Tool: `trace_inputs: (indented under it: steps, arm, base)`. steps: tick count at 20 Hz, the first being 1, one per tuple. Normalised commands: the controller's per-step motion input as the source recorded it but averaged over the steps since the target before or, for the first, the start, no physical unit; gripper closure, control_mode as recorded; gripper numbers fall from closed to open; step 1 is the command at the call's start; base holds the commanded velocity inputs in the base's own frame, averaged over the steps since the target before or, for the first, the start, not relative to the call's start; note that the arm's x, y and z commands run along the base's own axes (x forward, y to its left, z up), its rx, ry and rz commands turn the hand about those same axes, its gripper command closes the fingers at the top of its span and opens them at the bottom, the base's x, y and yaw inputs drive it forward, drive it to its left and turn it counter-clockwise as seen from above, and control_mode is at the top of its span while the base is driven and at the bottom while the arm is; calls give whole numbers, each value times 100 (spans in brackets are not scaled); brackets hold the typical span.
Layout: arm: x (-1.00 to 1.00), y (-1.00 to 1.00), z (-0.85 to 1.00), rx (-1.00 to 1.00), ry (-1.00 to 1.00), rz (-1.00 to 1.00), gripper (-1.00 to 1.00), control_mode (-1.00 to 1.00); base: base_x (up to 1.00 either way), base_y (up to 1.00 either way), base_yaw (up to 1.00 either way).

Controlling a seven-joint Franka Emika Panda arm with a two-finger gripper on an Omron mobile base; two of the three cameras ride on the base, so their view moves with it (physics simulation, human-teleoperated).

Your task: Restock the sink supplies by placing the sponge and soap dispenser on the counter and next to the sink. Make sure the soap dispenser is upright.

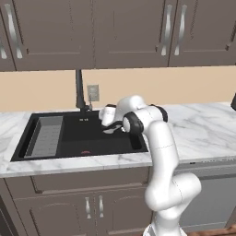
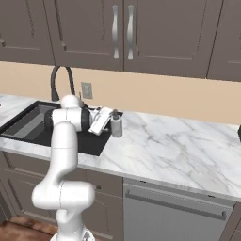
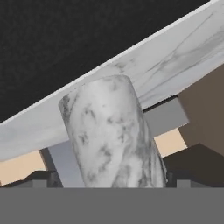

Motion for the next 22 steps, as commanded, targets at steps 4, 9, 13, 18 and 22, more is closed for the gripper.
trace_inputs:
  steps: [4,9,13,18,22]
  arm:
    - [0,32,0,0,-18,0,-100,-100]
    - [0,42,-1,0,-25,0,-100,-100]
    - [0,40,-4,0,-28,0,-100,-100]
    - [-36,27,0,0,-34,3,-100,-100]
    - [-90,18,4,0,-42,4,-100,-100]
  base:
    - [0,0,0]
    - [0,0,0]
    - [0,0,0]
    - [0,0,0]
    - [0,0,0]
